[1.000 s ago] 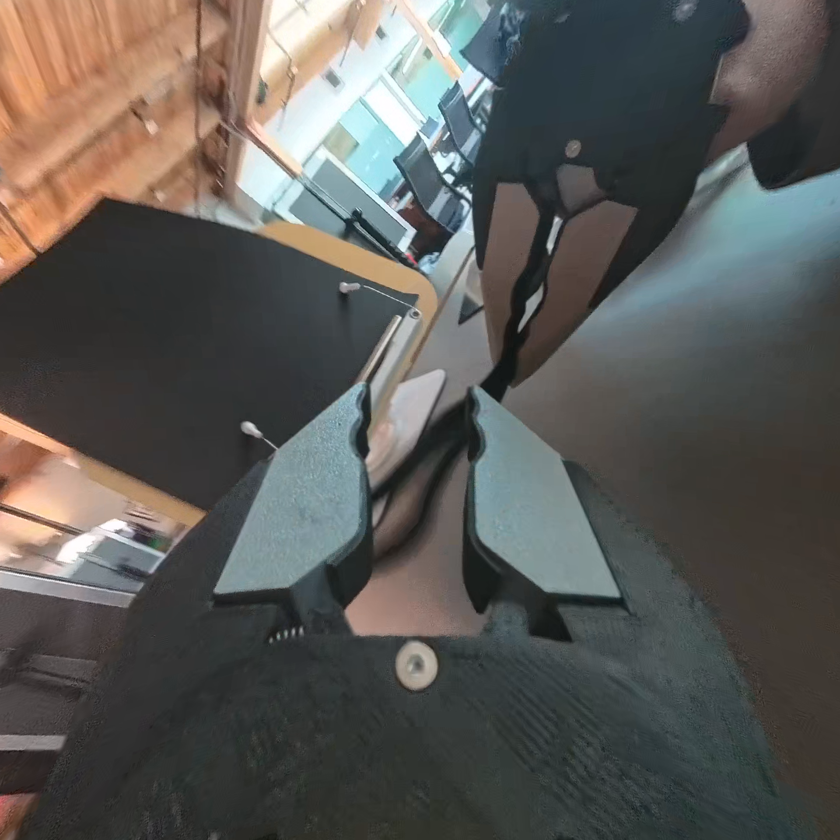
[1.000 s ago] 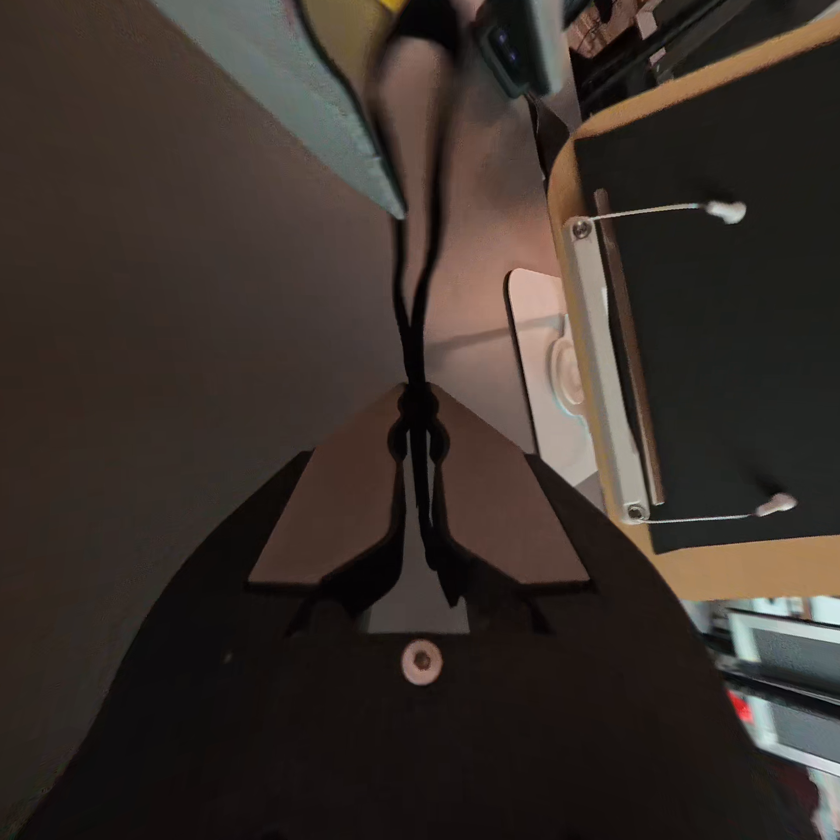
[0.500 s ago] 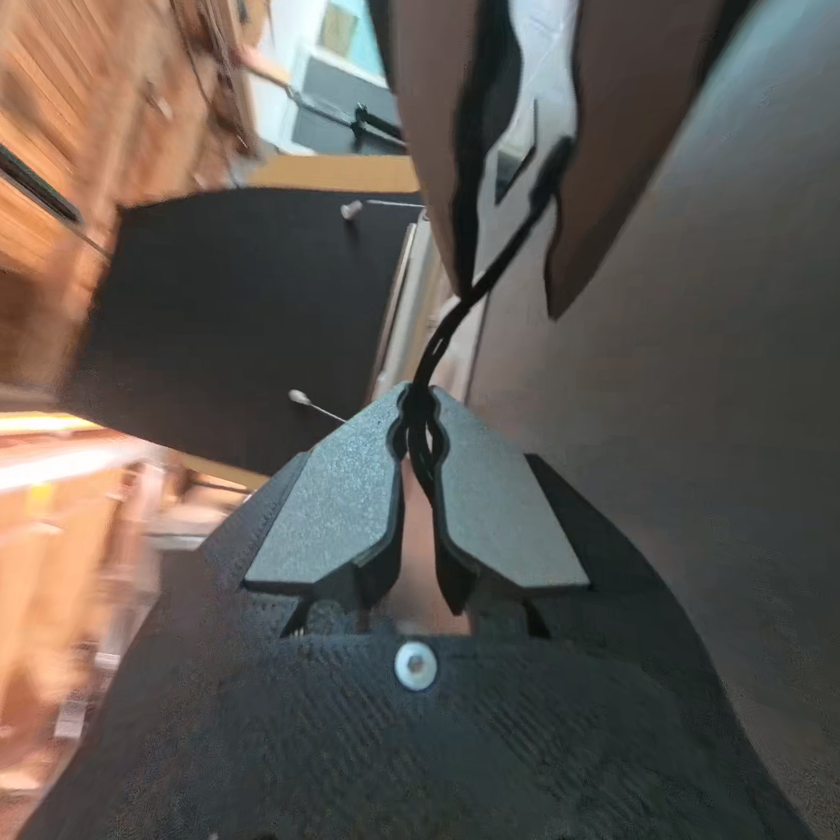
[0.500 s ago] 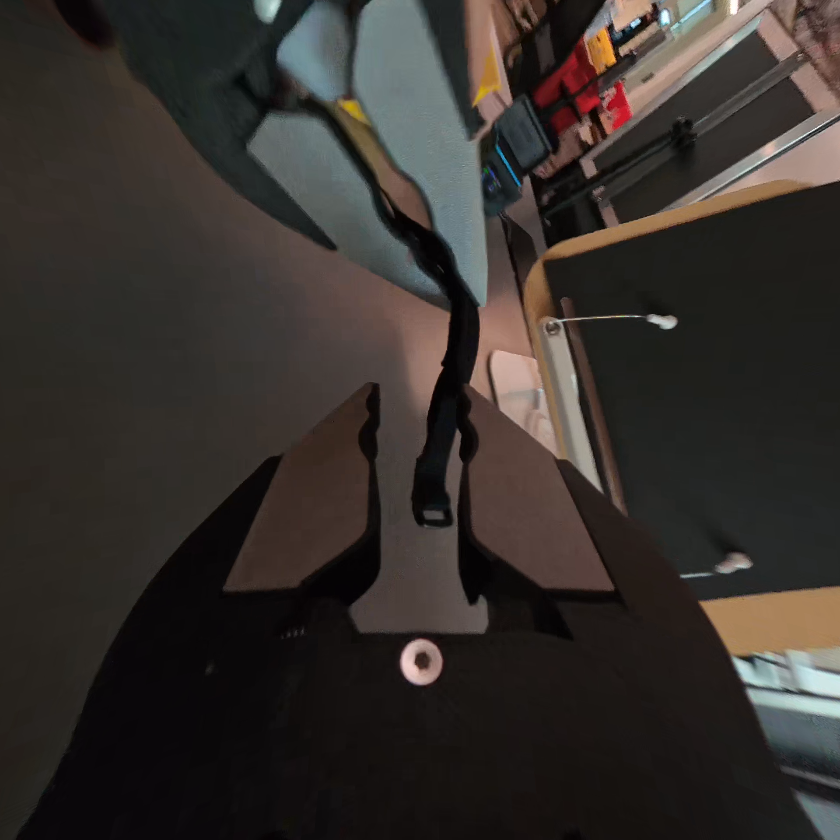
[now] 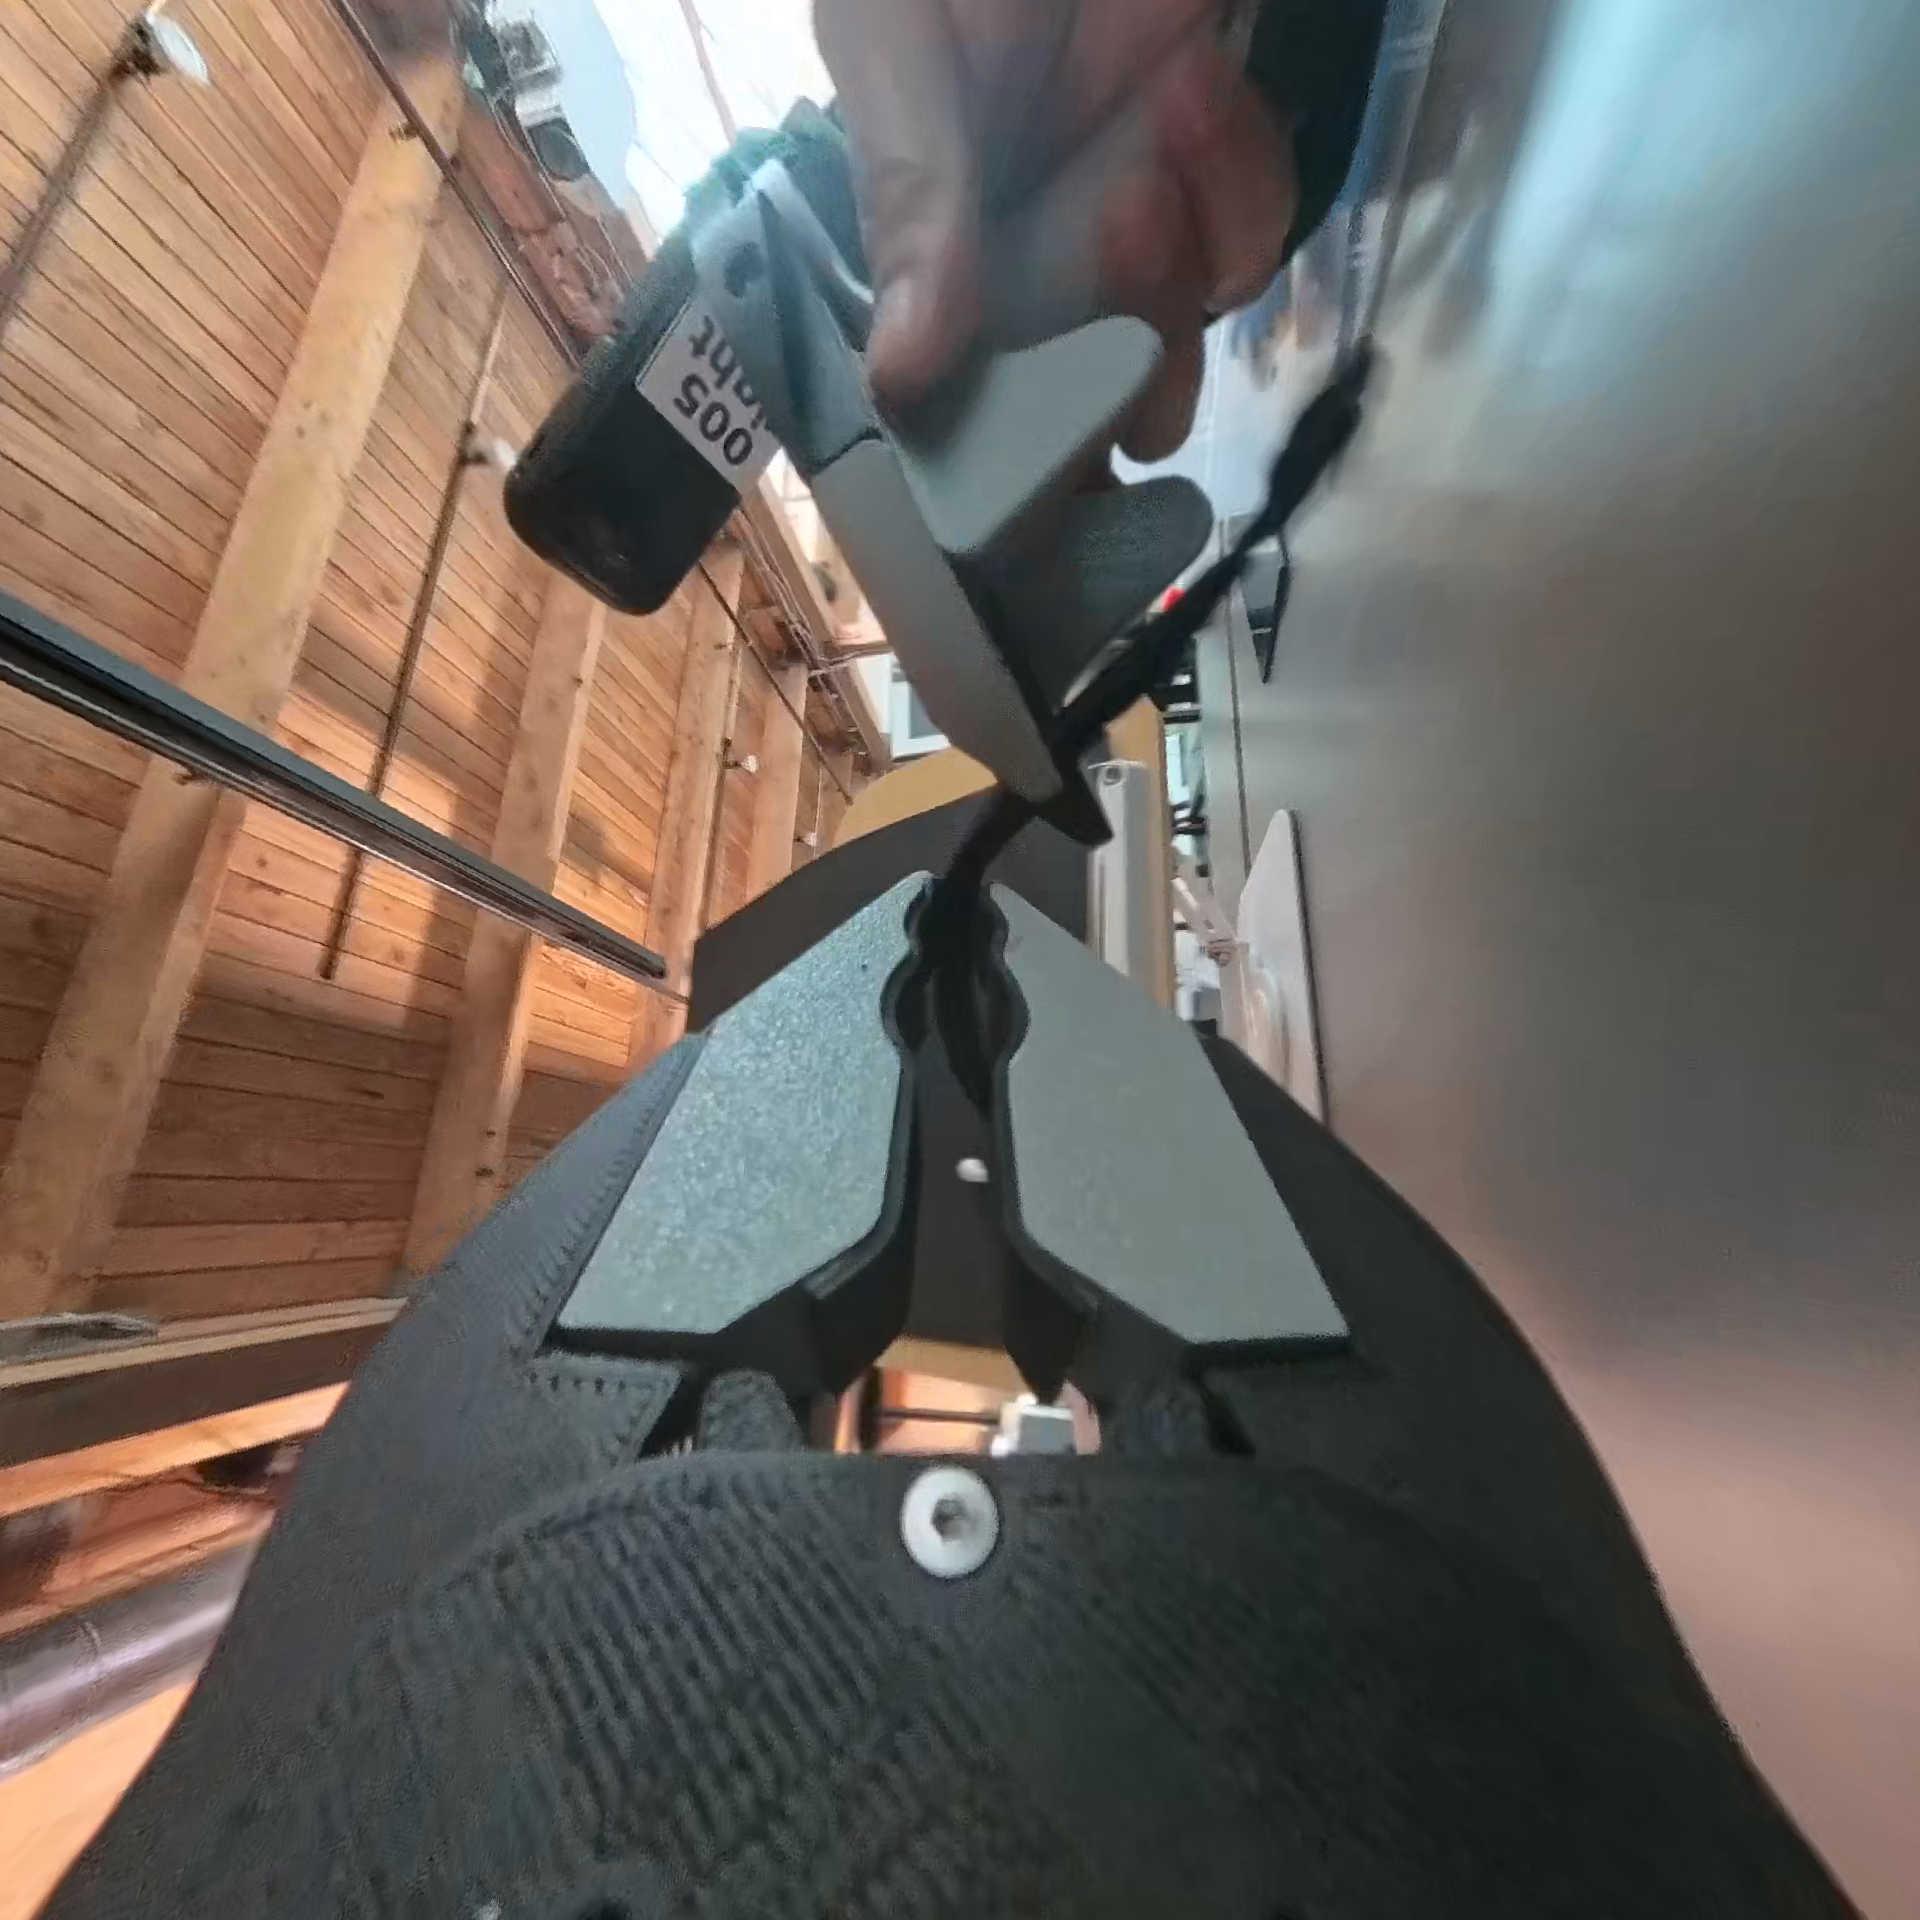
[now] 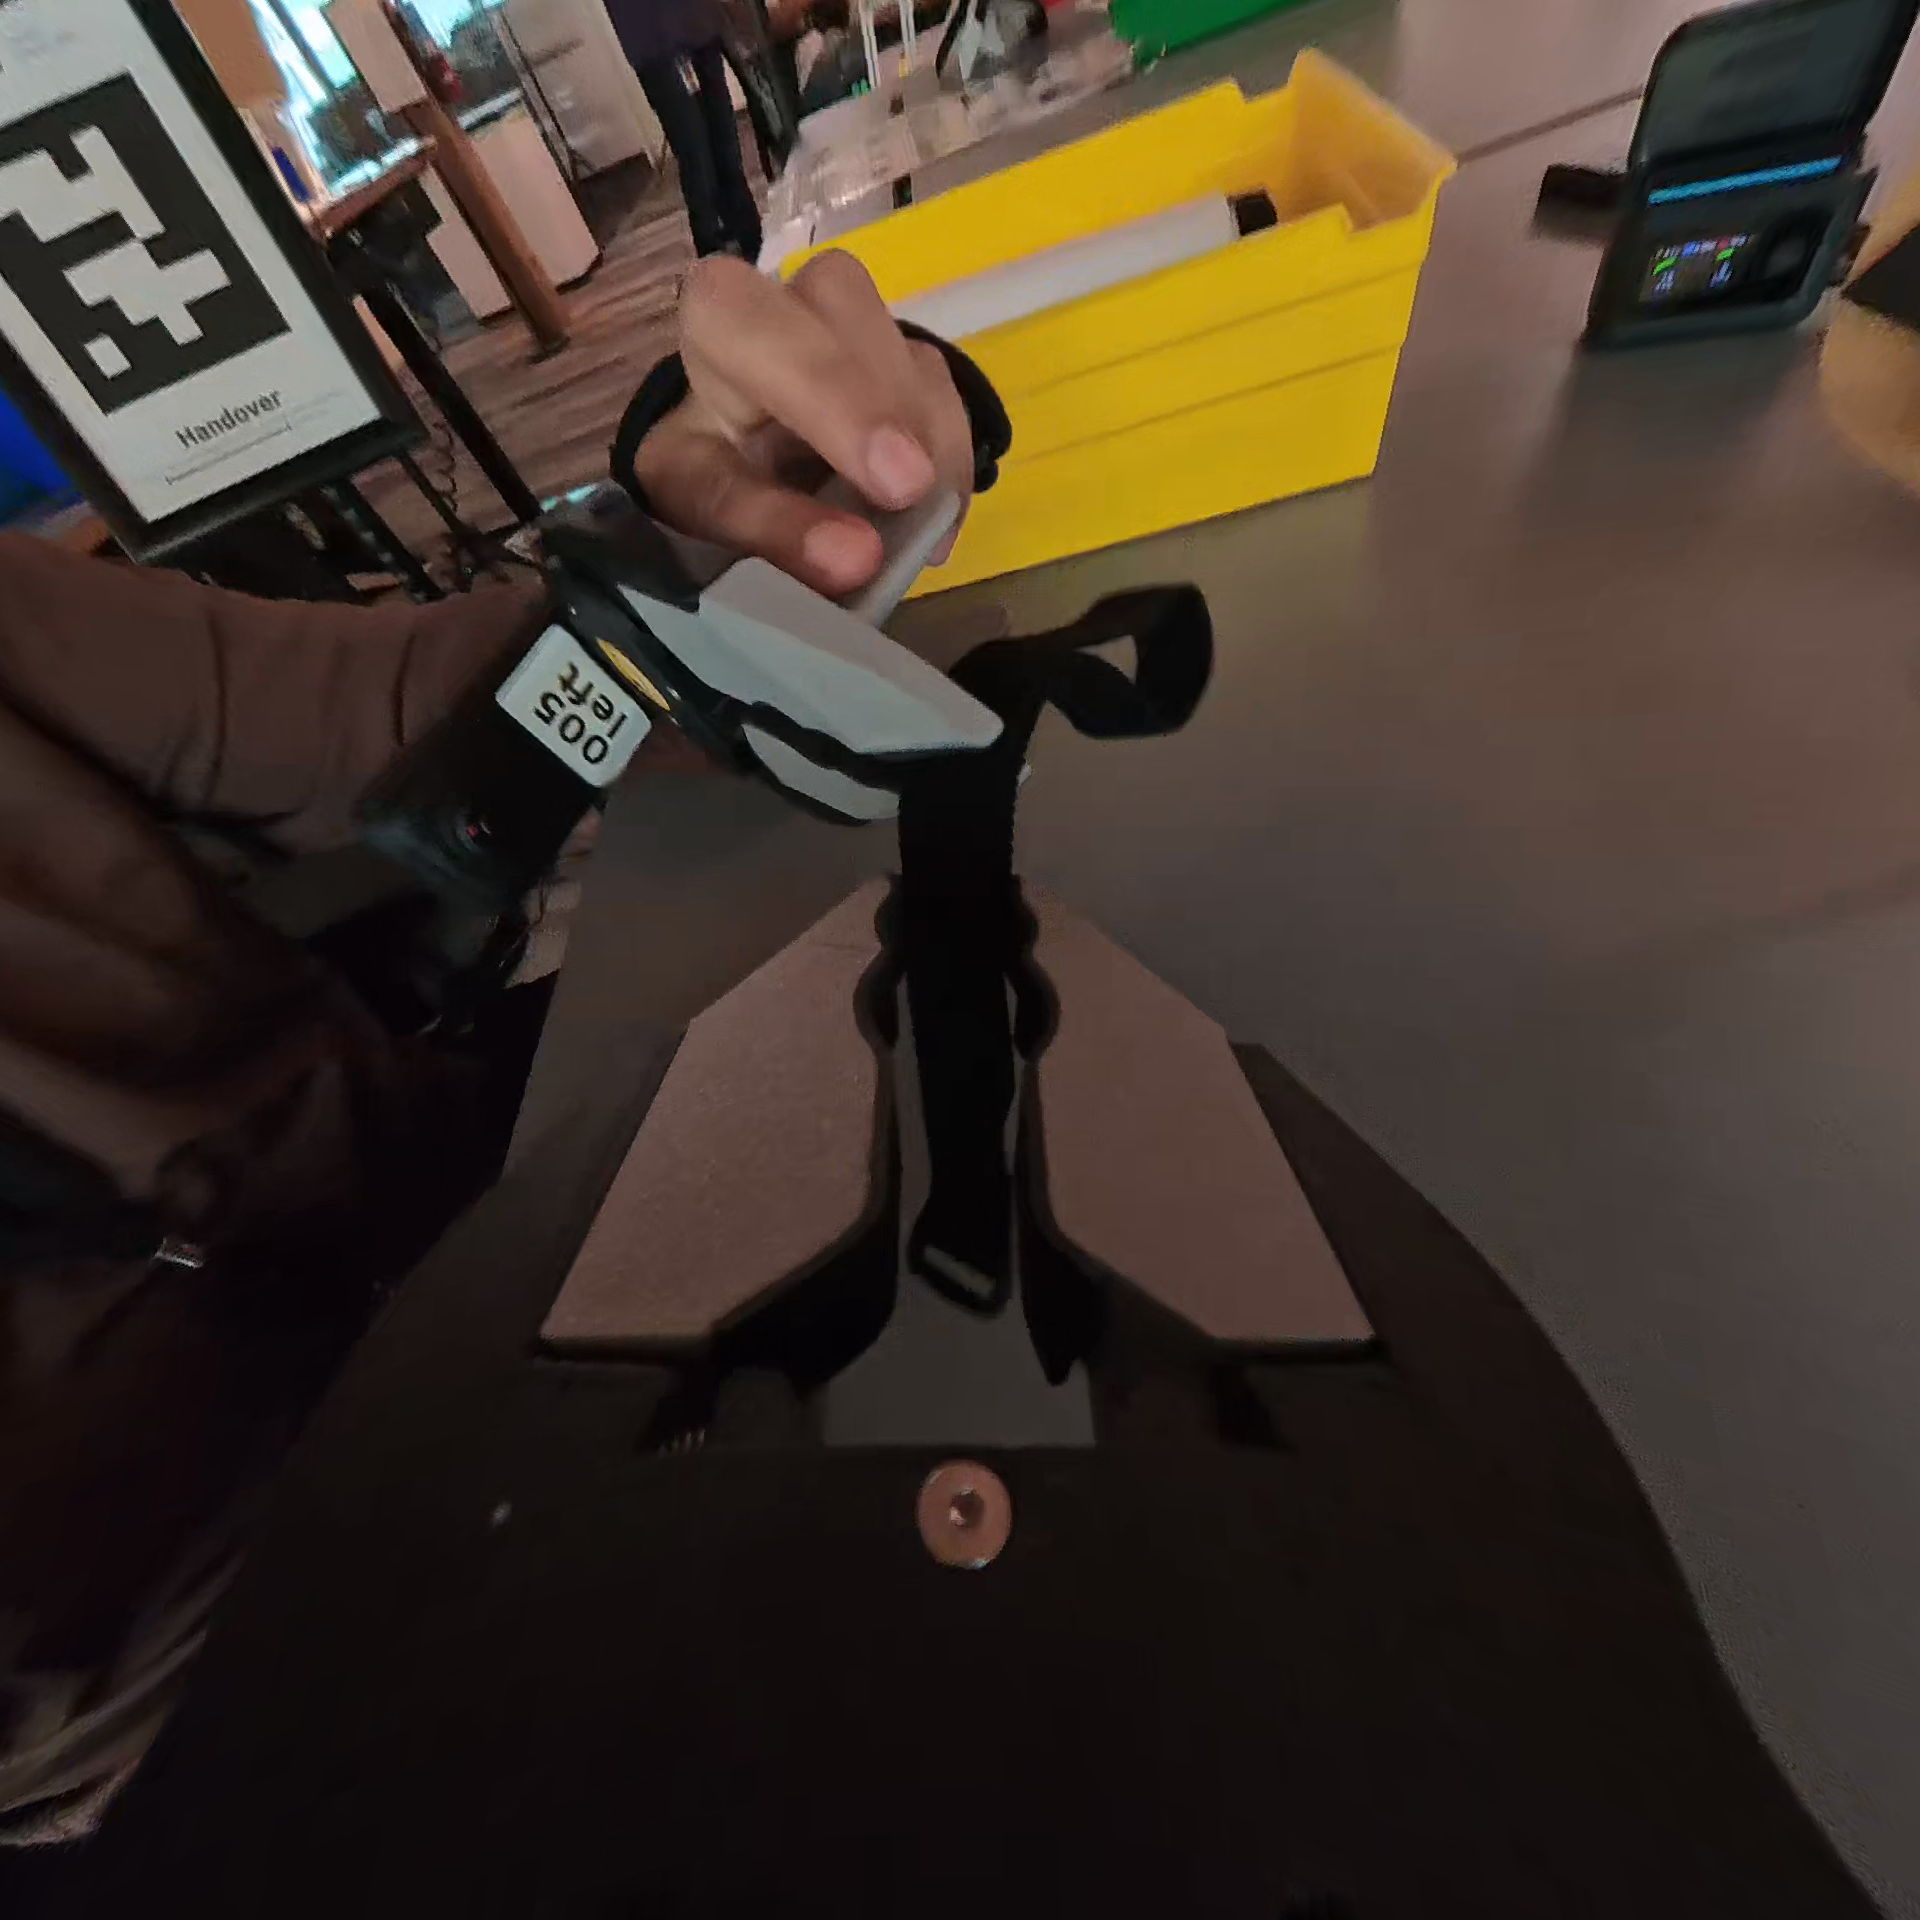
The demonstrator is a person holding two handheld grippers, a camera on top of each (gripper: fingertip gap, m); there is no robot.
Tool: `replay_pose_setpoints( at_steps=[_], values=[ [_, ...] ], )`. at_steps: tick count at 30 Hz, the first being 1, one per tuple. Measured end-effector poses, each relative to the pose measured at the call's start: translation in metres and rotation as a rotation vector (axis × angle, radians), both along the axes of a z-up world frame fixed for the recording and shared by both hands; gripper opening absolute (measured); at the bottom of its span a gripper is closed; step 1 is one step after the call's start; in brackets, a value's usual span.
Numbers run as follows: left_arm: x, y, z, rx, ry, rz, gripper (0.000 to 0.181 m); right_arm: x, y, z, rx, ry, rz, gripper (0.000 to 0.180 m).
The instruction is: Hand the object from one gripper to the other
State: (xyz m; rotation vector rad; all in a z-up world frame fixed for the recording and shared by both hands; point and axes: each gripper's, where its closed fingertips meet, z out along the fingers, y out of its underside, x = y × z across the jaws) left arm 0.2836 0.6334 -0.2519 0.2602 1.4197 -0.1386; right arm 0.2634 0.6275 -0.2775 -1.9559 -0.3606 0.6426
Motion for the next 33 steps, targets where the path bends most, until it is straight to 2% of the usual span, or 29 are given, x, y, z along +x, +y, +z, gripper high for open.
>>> replay_pose_setpoints(
  at_steps=[2, 4, 7, 9, 11, 12, 14, 16, 18, 21, 23, 25, 26, 28, 30, 32, 33],
  values=[
    [0.001, 0.004, 0.005, -0.192, 0.042, -0.019, 0.011, 0.003, 0.001, 0.003, 0.027, -0.017, -0.012, 0.012],
    [0.0, 0.014, 0.015, -0.385, 0.08, -0.042, 0.017, 0.018, 0.005, 0.012, 0.083, -0.056, -0.095, 0.011],
    [0.004, 0.034, 0.025, -0.729, 0.189, -0.053, 0.025, 0.054, 0.011, 0.024, 0.223, -0.327, -0.301, 0.008],
    [0.012, 0.039, 0.018, -1.009, 0.369, -0.065, 0.03, 0.061, 0.013, 0.036, 0.354, -0.533, -0.38, 0.001],
    [0.011, 0.025, 0.009, -1.25, 0.602, -0.174, 0.039, 0.058, 0.014, 0.044, 0.437, -0.677, -0.406, 0.001],
    [0.011, 0.02, 0.01, -1.349, 0.662, -0.227, 0.04, 0.055, 0.014, 0.046, 0.462, -0.728, -0.412, 0.002],
    [0.009, 0.014, 0.01, -1.458, 0.751, -0.303, 0.044, 0.043, 0.015, 0.051, 0.532, -0.778, -0.39, 0.002],
    [0.008, 0.014, 0.017, -1.499, 0.744, -0.353, 0.048, 0.028, 0.017, 0.049, 0.548, -0.754, -0.32, 0.002],
    [0.002, 0.014, 0.03, -1.528, 0.709, -0.435, 0.042, 0.017, 0.016, 0.047, 0.556, -0.711, -0.265, 0.002],
    [-0.01, 0.004, 0.04, -1.437, 0.698, -0.511, 0.008, 0.011, 0.016, 0.046, 0.527, -0.595, -0.232, 0.002],
    [-0.011, 0.001, 0.041, -1.277, 0.588, -0.469, 0.002, 0.013, 0.015, 0.044, 0.481, -0.526, -0.232, 0.007],
    [-0.015, -0.001, 0.045, -1.094, 0.433, -0.415, 0.002, 0.016, 0.015, 0.039, 0.43, -0.483, -0.227, 0.031],
    [-0.015, -0.001, 0.045, -1.014, 0.384, -0.372, 0.002, 0.016, 0.014, 0.036, 0.41, -0.463, -0.218, 0.034],
    [-0.016, -0.002, 0.045, -0.927, 0.322, -0.332, 0.002, 0.016, 0.013, 0.035, 0.395, -0.428, -0.2, 0.022],
    [-0.011, 0.004, 0.042, -0.829, 0.253, -0.237, 0.002, 0.024, 0.014, 0.036, 0.392, -0.428, -0.239, 0.04],
    [-0.004, 0.021, 0.038, -0.553, 0.076, -0.054, 0.002, 0.034, 0.014, 0.033, 0.344, -0.391, -0.283, 0.062],
    [-0.003, 0.026, 0.036, -0.393, -0.011, 0.02, 0.002, 0.038, 0.015, 0.03, 0.311, -0.338, -0.299, 0.062]
  ],
)
